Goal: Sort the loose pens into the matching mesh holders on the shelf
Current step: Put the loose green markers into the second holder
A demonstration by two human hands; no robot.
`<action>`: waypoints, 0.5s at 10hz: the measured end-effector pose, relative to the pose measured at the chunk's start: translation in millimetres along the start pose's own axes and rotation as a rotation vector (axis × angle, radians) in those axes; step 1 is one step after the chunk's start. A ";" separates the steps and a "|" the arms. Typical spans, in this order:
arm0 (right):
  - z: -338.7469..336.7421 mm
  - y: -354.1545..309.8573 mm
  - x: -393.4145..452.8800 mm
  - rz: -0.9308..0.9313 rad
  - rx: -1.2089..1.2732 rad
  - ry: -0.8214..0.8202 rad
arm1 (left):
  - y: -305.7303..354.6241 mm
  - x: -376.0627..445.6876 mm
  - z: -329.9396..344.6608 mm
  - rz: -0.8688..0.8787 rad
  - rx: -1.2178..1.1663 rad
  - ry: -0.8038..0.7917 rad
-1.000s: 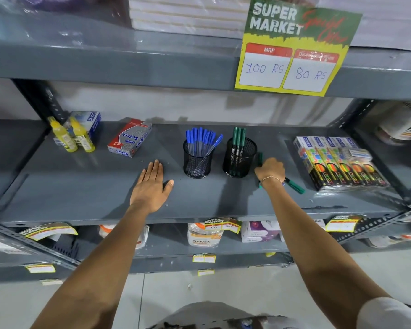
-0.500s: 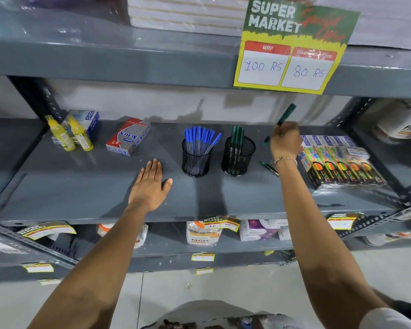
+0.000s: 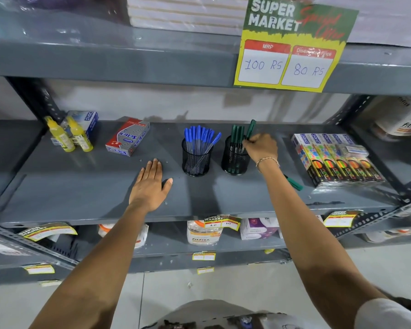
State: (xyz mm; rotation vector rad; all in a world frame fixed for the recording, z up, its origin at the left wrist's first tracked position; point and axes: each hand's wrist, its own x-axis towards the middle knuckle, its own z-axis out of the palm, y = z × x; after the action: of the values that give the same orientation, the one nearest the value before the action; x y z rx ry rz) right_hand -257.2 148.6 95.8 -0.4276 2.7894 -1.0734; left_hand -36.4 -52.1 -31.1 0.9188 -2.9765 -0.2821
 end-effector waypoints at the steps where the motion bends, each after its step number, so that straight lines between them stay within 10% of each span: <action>1: 1.0 -2.0 0.4 0.007 -0.044 0.015 | 0.5 0.0 -0.4 -0.003 -0.002 0.000; 5: 2.7 -0.5 -2.3 0.068 -0.223 0.002 | 0.9 -0.5 -0.8 -0.001 -0.006 0.003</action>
State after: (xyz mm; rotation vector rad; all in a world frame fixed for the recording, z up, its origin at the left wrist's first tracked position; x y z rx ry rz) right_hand -254.3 147.3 94.1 -0.3507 2.9139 -0.7519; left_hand -36.4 -51.2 -30.2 0.9190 -2.9705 -0.2888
